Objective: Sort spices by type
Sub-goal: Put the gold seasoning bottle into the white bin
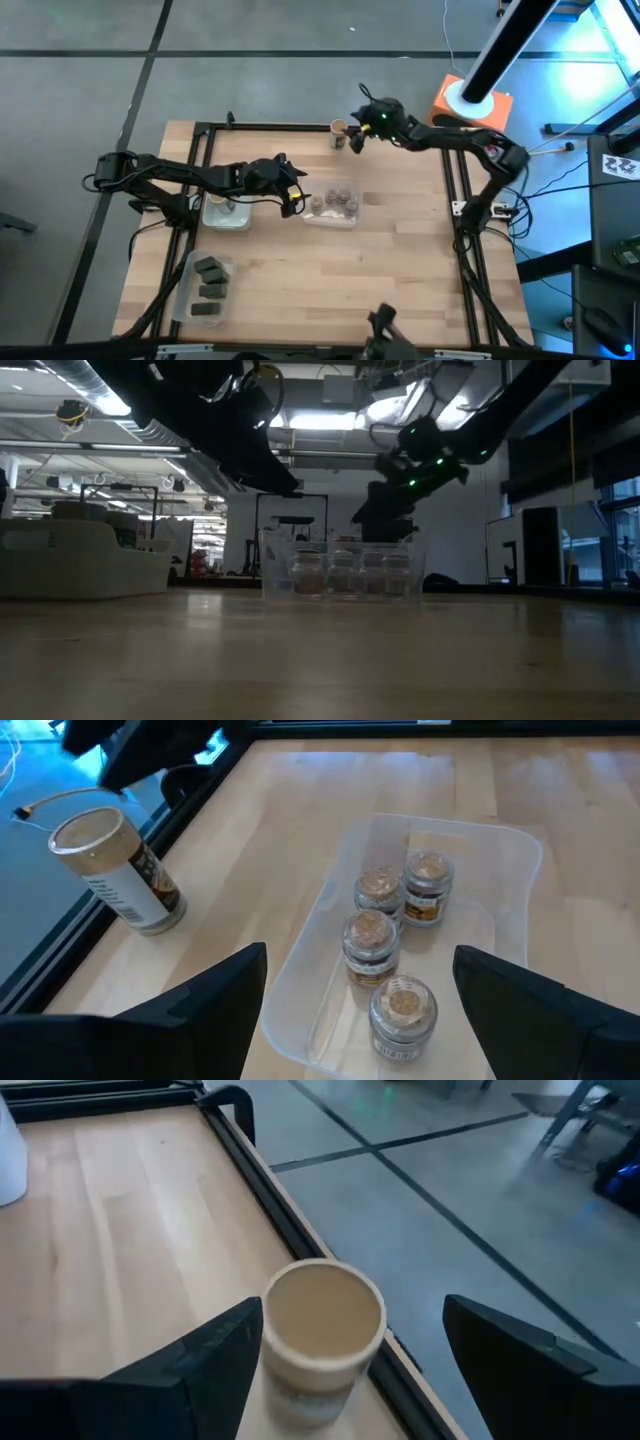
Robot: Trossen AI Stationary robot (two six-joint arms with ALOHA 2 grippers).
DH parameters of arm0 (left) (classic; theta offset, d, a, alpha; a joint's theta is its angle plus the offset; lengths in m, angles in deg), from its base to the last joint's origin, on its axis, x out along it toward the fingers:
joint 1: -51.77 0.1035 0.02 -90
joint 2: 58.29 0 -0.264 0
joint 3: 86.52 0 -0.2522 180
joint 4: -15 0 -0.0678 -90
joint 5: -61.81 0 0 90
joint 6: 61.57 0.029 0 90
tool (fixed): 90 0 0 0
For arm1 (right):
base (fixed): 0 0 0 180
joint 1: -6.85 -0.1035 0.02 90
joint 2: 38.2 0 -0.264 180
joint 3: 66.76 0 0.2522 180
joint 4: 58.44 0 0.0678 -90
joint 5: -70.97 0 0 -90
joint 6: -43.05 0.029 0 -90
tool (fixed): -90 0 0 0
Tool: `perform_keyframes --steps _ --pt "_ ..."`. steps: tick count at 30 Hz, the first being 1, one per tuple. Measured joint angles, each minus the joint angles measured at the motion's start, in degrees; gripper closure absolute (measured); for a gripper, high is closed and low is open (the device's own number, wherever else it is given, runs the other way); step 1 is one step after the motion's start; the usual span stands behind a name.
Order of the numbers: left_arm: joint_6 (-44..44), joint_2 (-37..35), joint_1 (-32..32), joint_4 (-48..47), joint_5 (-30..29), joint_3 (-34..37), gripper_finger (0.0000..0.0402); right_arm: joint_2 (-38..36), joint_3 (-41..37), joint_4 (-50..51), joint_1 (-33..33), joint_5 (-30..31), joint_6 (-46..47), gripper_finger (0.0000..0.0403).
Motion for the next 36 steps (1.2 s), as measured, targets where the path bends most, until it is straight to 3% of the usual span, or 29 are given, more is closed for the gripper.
perform_keyframes --steps 8,22,36 --pt "-0.16 0.13 0.00 -0.39 -0.02 0.00 0.0098 9.79 7.84 0.69 2.02 -6.33 -1.29 0.0093" --pt "1.14 0.15 0.75 -1.31 -0.02 0.00 0.0098 10.18 8.33 0.64 1.94 -12.31 -1.31 0.0093" --pt "0.37 0.15 1.18 -1.27 -0.02 0.00 0.0098 13.08 8.46 -0.37 1.13 -8.68 -2.62 0.0093"
